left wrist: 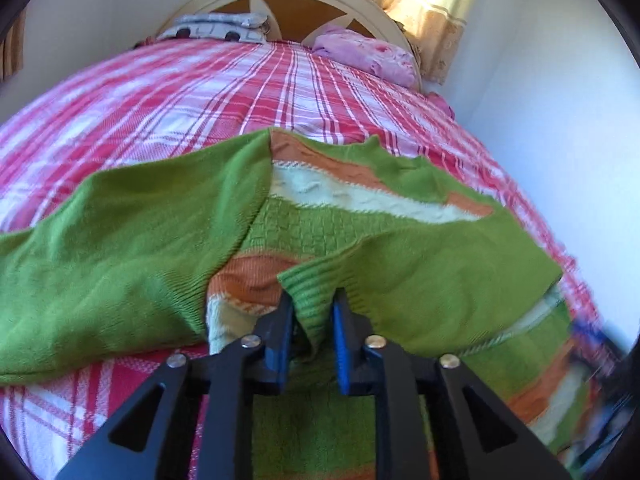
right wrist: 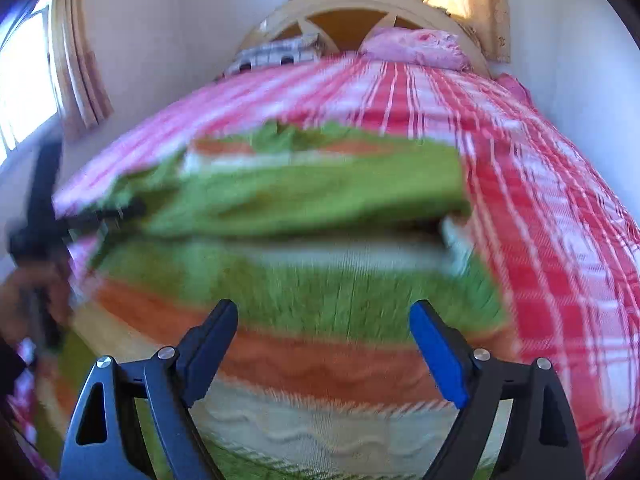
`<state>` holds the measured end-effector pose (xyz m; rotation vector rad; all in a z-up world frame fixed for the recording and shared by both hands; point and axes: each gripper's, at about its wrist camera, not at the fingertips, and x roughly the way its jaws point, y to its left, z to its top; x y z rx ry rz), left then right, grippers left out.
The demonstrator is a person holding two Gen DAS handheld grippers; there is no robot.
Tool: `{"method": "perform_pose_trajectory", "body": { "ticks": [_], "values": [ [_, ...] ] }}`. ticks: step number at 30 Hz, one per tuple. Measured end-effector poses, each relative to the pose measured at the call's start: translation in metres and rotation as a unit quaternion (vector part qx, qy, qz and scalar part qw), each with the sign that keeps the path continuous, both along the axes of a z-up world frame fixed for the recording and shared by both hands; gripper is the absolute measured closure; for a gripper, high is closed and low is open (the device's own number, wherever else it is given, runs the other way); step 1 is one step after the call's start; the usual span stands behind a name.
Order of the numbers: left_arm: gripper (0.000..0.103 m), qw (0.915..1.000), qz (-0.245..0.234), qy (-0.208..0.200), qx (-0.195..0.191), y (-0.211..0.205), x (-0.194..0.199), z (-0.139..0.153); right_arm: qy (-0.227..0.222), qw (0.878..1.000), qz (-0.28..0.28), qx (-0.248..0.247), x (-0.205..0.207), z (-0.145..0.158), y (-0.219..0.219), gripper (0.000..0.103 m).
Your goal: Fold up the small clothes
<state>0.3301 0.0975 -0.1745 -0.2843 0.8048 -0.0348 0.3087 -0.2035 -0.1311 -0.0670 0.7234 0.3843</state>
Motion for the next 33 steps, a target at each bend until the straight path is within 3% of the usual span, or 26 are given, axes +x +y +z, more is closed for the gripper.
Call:
{"method": "perform_pose_trajectory", "body": {
  "ticks": [2, 4, 7, 10, 12, 14, 20, 22, 24, 26, 29, 33],
  "values": [
    [0.082, 1.0000, -0.002, 0.003, 0.004, -0.002, 0.000, -0.003, -0.022, 1.000, -0.003, -0.011, 0.014, 0.020, 0.002, 0.015],
    [0.082, 1.0000, 0.002, 0.005, 0.007, -0.003, 0.002, -0.005, -0.004, 1.000, 0.016, 0.001, 0.041, 0.028, 0.004, 0.014],
    [0.082, 0.9999, 0.002, 0.000, 0.017, -0.005, 0.000, -0.005, 0.059, 0.998, 0.003, 0.011, 0.086, 0.009, -0.001, 0.014],
    [0.077, 1.0000, 0.004, -0.003, 0.001, 0.000, -0.002, -0.007, 0.147, 0.989, -0.019, 0.026, 0.111, -0.031, -0.014, 0.014],
    [0.076, 0.9999, 0.004, -0.004, -0.014, 0.004, -0.003, -0.009, 0.116, 0.993, -0.011, 0.027, 0.099, -0.035, -0.017, 0.014],
    [0.073, 0.9996, 0.002, -0.005, -0.027, 0.006, -0.003, -0.011, 0.107, 0.994, -0.014, -0.011, 0.088, -0.031, -0.006, 0.014],
    [0.054, 0.9997, -0.010, -0.014, -0.018, -0.001, -0.005, -0.008, 0.066, 0.996, 0.030, -0.044, 0.065, -0.004, 0.052, 0.014],
    [0.048, 0.9995, -0.004, -0.024, -0.022, 0.002, -0.012, -0.003, 0.077, 0.993, 0.039, -0.083, 0.064, -0.016, 0.076, 0.014],
    [0.040, 0.9989, 0.004, -0.030, -0.035, 0.009, -0.021, 0.001, 0.126, 0.986, 0.036, -0.102, 0.068, -0.039, 0.087, 0.014],
    [0.040, 0.9982, 0.008, -0.039, -0.045, 0.020, -0.035, 0.007, 0.117, 0.988, 0.027, -0.098, 0.063, -0.037, 0.087, 0.014],
    [0.026, 0.9978, 0.024, -0.059, -0.017, 0.039, -0.057, 0.018, 0.105, 0.990, 0.025, -0.092, 0.058, -0.022, 0.092, 0.014],
    [0.025, 0.9962, 0.056, -0.062, 0.025, 0.069, -0.077, 0.027, 0.075, 0.992, 0.064, -0.079, 0.056, -0.011, 0.127, 0.014]
  ]
}}
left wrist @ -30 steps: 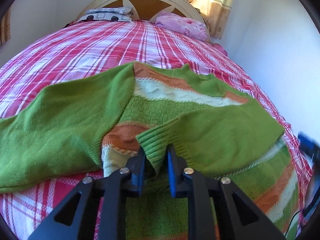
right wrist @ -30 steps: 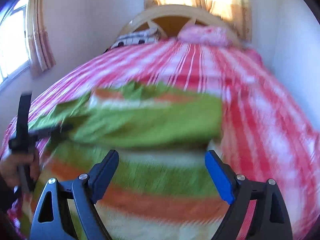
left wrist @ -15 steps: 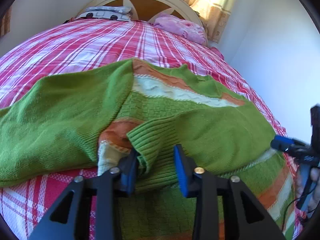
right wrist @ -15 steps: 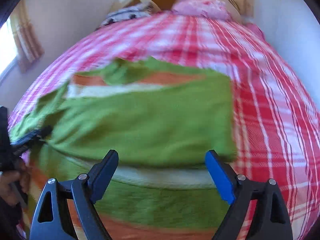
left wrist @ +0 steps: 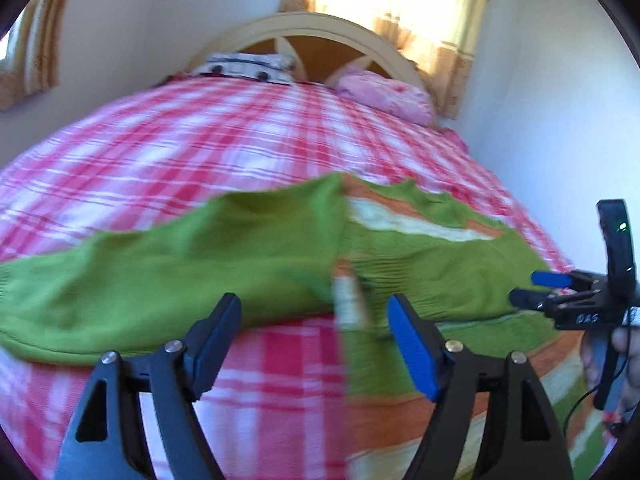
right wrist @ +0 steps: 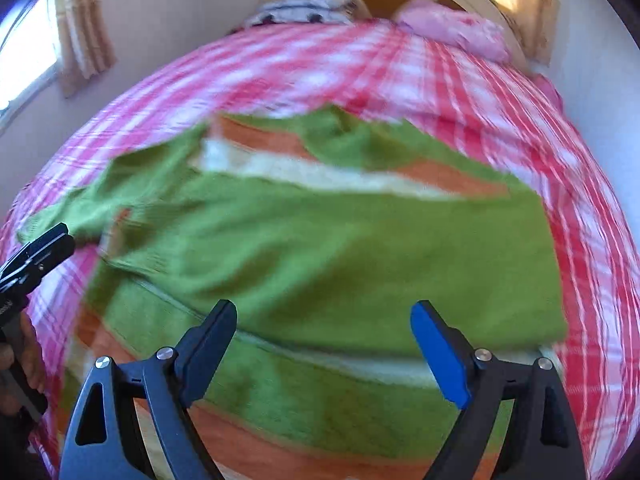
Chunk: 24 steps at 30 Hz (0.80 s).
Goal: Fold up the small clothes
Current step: 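Grasp the other sleeve cuff with the left tool and lift it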
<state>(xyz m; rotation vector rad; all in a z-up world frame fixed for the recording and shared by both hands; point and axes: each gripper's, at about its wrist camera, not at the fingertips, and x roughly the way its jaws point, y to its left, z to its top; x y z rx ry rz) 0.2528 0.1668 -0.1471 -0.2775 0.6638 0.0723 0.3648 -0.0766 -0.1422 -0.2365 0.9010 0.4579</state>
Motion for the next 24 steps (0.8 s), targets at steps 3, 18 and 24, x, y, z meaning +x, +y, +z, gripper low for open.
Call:
{"method": "perform_pose_trajectory", "body": {
  "ticks": [3, 18, 24],
  "values": [
    [0.025, 0.9992, 0.037, 0.002, 0.014, 0.036, -0.016, 0.004, 0.031, 0.999, 0.016, -0.025, 0.004, -0.029, 0.026, 0.012],
    [0.025, 0.9528, 0.300, 0.045, 0.008, 0.232, -0.106, -0.026, -0.112, 0.984, 0.104, -0.097, -0.087, -0.030, 0.048, 0.010],
    [0.025, 0.9514, 0.301, 0.036, -0.052, 0.240, -0.095, -0.038, -0.116, 0.984, 0.103, -0.088, -0.089, -0.031, 0.042, 0.010]
  ]
}}
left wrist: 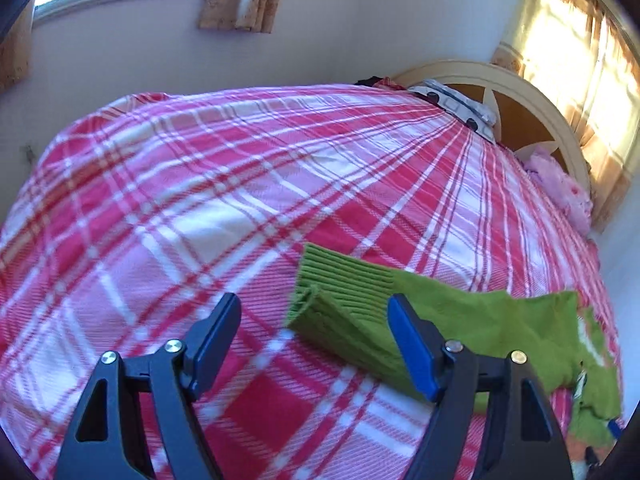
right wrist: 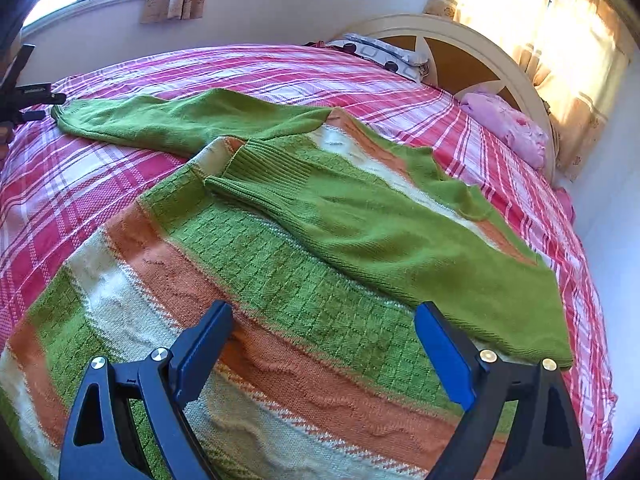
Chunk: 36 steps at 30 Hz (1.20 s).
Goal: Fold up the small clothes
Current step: 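Grasp the other sleeve cuff with the left tool and lift it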
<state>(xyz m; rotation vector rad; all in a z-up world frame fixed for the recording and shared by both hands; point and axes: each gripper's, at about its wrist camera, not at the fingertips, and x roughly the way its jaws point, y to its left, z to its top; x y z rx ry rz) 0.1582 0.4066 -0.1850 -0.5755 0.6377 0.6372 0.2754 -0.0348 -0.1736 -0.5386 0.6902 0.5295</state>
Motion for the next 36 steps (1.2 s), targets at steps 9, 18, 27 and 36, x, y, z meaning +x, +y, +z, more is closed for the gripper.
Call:
{"method": "perform_pose_trajectory", "body": {
  "ticks": [9, 18, 27, 36],
  "values": [
    [0.091, 0.9989, -0.028, -0.011, -0.036, -0.001, 0.021, -0.007, 0.004, 1.000, -0.007, 0.010, 0.001, -0.004, -0.001, 0.008],
    [0.093, 0.9960, -0.036, -0.064, -0.051, -0.005, 0.017, 0.009, 0.020, 0.999, -0.011, 0.026, 0.006, -0.004, -0.006, 0.007],
    [0.093, 0.9878, -0.087, -0.121, -0.044, -0.043, 0.035, 0.064, 0.013, 0.996, -0.016, 0.082, -0.002, 0.020, -0.026, 0.007],
    [0.093, 0.9696, -0.163, -0.171, -0.062, -0.105, 0.077, 0.109, -0.005, 0.992, -0.028, 0.126, -0.016, 0.057, -0.067, 0.007]
  ]
}}
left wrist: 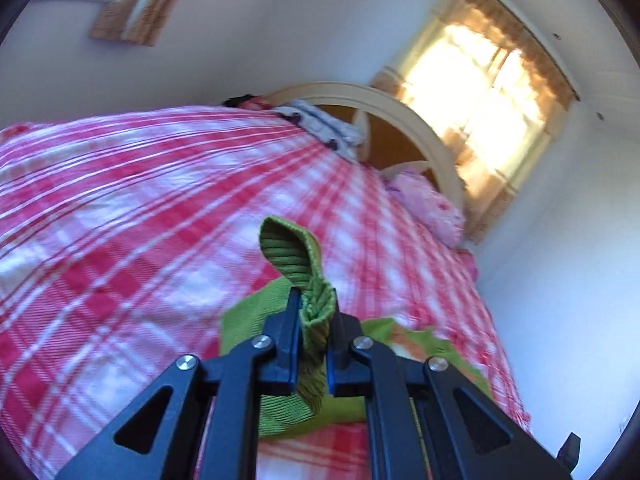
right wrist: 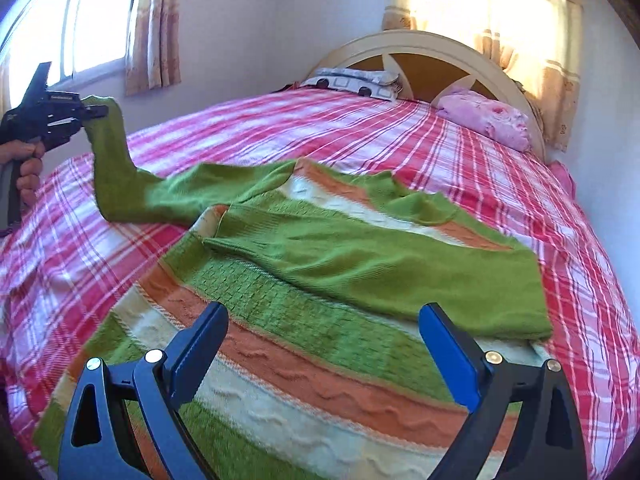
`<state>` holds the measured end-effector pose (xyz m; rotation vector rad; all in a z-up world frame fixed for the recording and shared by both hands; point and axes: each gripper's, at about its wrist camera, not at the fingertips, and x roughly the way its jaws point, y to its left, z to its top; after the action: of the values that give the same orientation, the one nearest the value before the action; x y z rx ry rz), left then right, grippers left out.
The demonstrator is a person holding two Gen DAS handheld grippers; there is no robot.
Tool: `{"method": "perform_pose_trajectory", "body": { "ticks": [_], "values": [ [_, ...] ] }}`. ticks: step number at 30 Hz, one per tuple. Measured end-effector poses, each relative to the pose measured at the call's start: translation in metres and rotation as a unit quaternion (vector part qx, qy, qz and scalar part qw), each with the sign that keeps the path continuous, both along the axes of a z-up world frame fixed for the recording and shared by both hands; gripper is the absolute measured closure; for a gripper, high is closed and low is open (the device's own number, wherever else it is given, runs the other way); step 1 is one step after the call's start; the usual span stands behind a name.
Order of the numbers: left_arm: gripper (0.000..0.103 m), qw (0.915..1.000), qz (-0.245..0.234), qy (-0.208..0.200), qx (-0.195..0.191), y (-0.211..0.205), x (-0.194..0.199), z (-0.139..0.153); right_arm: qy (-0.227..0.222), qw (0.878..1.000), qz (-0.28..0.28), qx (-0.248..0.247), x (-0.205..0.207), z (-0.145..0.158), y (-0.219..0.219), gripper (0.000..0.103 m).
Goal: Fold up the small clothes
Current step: 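Grasp the other sleeve cuff with the left tool and lift it, then fold the held sleeve across the sweater body with the left tool and release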
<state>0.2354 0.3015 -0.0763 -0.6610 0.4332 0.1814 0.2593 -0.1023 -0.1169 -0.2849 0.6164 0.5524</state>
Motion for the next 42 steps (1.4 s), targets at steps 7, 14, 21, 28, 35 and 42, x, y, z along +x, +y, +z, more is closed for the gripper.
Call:
{"method": "perform_pose_trajectory", "body": {
  "ticks": [7, 14, 21, 28, 35, 42],
  "values": [
    [0.093, 0.9979, -0.052, -0.037, 0.011, -0.051, 0.030, 0.035, -0.004, 0.999, -0.034, 0.037, -0.016, 0.012, -0.048, 0.007],
    [0.093, 0.9930, -0.094, -0.068, 0.022, -0.102, 0.060, 0.067, -0.005, 0.998, -0.041, 0.051, -0.031, 0.012, -0.073, 0.007],
    [0.093, 0.9875, -0.130, -0.085, 0.024, -0.152, 0.084, 0.090, 0.006, 0.997, -0.050, 0.062, -0.037, 0.001, -0.092, 0.007],
    [0.093, 0.9806, -0.173, -0.086, 0.031, -0.206, 0.106, 0.095, 0.021, 0.995, -0.057, 0.074, -0.037, -0.009, -0.106, 0.007],
    [0.093, 0.9747, -0.211, -0.052, 0.052, -0.267, 0.137, 0.063, 0.032, 0.996, -0.053, 0.071, -0.036, -0.018, -0.104, 0.007],
    [0.093, 0.9648, -0.255, 0.007, 0.065, -0.325, 0.164, 0.015, 0.059, 0.996, -0.045, 0.052, -0.034, -0.039, -0.095, 0.007]
  ]
}}
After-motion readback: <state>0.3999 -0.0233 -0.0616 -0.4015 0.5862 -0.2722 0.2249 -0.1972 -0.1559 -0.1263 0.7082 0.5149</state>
